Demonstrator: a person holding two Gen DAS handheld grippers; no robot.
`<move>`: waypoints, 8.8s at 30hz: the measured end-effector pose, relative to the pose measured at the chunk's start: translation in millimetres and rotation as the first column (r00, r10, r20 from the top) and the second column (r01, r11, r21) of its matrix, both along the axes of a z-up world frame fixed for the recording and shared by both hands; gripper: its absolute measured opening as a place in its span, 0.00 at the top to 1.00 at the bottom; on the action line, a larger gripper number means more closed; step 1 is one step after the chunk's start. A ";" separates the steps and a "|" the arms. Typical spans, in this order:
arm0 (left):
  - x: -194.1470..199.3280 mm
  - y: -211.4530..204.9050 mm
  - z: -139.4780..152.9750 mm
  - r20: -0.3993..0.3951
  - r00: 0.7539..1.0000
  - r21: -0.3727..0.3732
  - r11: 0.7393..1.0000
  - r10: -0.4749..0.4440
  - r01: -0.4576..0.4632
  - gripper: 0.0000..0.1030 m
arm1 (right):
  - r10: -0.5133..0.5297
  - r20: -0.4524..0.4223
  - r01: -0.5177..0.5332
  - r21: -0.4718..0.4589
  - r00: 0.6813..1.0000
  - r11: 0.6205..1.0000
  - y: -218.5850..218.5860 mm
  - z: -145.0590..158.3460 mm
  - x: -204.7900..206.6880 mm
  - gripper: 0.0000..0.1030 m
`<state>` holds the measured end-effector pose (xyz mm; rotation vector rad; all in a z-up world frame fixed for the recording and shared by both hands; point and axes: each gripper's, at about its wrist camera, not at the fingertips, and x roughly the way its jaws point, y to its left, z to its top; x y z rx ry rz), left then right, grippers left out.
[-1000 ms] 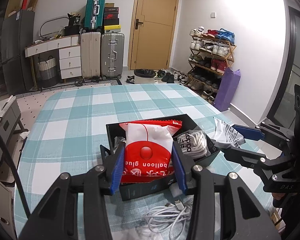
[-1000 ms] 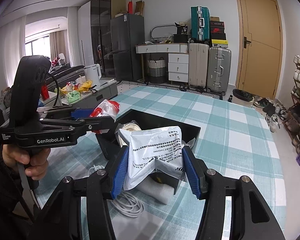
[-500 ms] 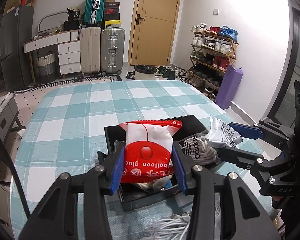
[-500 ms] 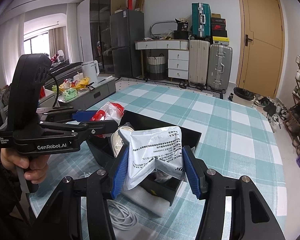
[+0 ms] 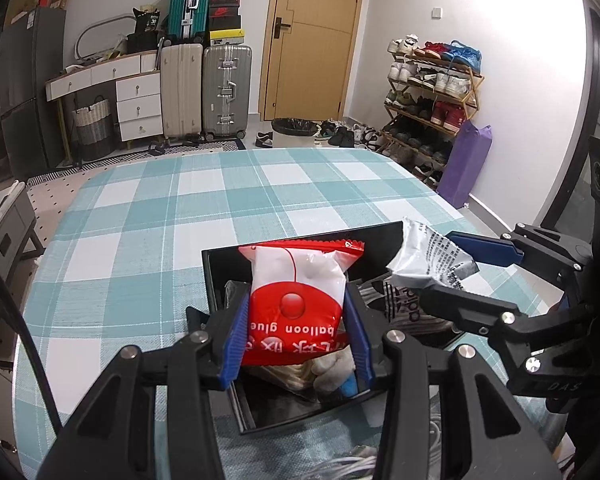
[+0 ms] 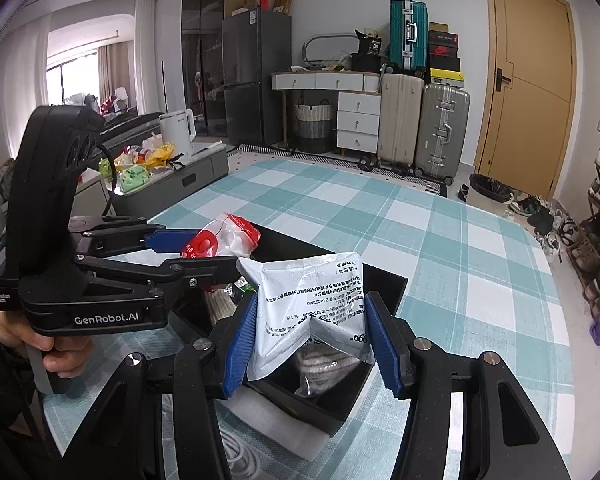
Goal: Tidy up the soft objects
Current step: 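Carry both packets over the black box and open both grippers to drop them inside, then withdraw both grippers from the box toward the cable and foam block, then grasp the coiled white cable with the left gripper while the right grasps the white foam block, then lift the cable and foam block over the black box and release them inside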
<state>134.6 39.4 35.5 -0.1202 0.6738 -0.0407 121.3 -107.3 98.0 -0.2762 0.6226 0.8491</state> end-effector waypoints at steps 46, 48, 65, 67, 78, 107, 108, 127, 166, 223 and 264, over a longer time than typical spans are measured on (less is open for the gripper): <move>-41.7 -15.2 0.7 0.012 1.000 0.091 0.996 -0.014 0.013 0.00 | -0.093 -0.008 0.093 -0.013 0.996 0.996 -33.3 -13.1 -15.8 0.01; -49.4 -14.2 1.2 0.019 1.000 0.093 0.996 -0.006 0.004 0.00 | -0.095 -0.014 0.095 -0.004 0.995 0.995 -35.9 -13.4 -21.0 0.01; -79.9 -9.6 -20.4 -0.025 1.000 0.078 0.997 0.005 -0.003 0.00 | -0.096 -0.050 0.096 -0.004 0.994 0.995 -35.6 -23.2 -44.8 0.01; -80.2 -10.8 -22.9 -0.030 1.000 0.076 0.997 0.002 0.000 0.00 | -0.105 -0.054 0.105 -0.007 0.993 0.994 -36.5 -25.0 -43.3 0.01; -81.2 -28.6 -35.6 -0.096 0.992 0.087 0.992 -0.079 0.087 0.00 | -0.121 -0.096 0.120 -0.015 0.988 0.993 -37.0 -32.5 -37.1 0.01; -70.1 -53.9 -59.7 -0.223 0.970 0.177 0.975 -0.096 0.137 0.00 | -0.140 -0.155 0.133 -0.052 0.978 0.990 -36.1 -50.8 -23.4 0.01; -70.0 -53.6 -59.7 -0.223 0.970 0.176 0.975 -0.095 0.136 0.00 | -0.141 -0.157 0.134 -0.052 0.978 0.990 -35.9 -51.7 -22.7 0.01; -74.7 -57.5 -56.9 -0.209 0.965 0.133 0.974 -0.155 0.185 0.24 | -0.141 -0.279 0.133 -0.046 0.950 0.990 -21.9 -67.8 -13.1 0.01; -78.9 -58.0 -53.1 -0.185 0.966 0.123 0.972 -0.177 0.202 0.25 | -0.137 -0.314 0.144 -0.002 0.939 0.990 -27.9 -67.3 -11.4 0.34; -113.9 -38.0 -17.3 -0.030 0.994 0.080 0.991 -0.110 0.112 0.28 | -0.112 -0.169 0.131 0.102 0.979 0.986 -54.6 -16.2 -50.5 0.34; -60.9 -16.1 22.0 0.067 0.998 0.021 1.000 0.004 -0.006 0.28 | -0.175 -0.084 0.190 0.242 0.981 0.952 -54.9 29.2 -29.9 0.34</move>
